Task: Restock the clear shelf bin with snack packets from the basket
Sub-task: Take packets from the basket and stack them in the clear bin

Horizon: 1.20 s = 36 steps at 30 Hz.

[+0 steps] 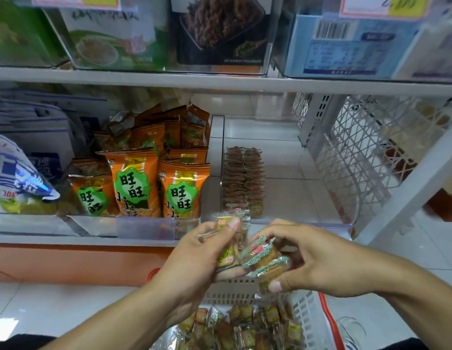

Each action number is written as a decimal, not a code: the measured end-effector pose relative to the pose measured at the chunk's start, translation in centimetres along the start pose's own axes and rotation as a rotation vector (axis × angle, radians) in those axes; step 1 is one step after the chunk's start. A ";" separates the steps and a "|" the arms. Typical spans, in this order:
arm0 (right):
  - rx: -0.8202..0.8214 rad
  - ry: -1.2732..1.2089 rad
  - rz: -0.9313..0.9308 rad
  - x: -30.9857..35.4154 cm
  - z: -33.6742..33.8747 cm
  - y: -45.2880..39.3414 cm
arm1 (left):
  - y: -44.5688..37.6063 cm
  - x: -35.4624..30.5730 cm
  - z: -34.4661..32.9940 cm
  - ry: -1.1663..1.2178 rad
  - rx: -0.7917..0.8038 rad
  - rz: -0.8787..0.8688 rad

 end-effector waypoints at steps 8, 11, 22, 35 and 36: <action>-0.581 0.049 -0.058 -0.8 6.4 -3.1 | 0.0 -0.3 -0.3 0.079 -0.098 -0.089; -0.473 0.282 -0.237 -2.9 6.2 -5.1 | 0.1 0.0 -0.6 0.081 -0.089 -0.097; -0.262 0.521 -0.408 -5.8 3.9 -10.1 | -0.8 1.0 -1.1 0.137 -0.104 -0.046; -0.362 0.605 -0.278 -4.2 4.5 -9.6 | 0.5 0.2 -0.9 0.129 -0.026 -0.043; -0.481 0.593 -0.218 -3.2 5.1 -9.0 | 0.6 0.3 -0.8 0.120 -0.015 -0.043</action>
Point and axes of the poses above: each hand's wrist, its own y-axis away from the middle knuckle, its own z-axis out of the back of the hand, x = y × z, the point moved 4 cm from there along -y, towards the middle knuckle, and after that the axes turned 9 degrees about -x, right-handed, at the moved point
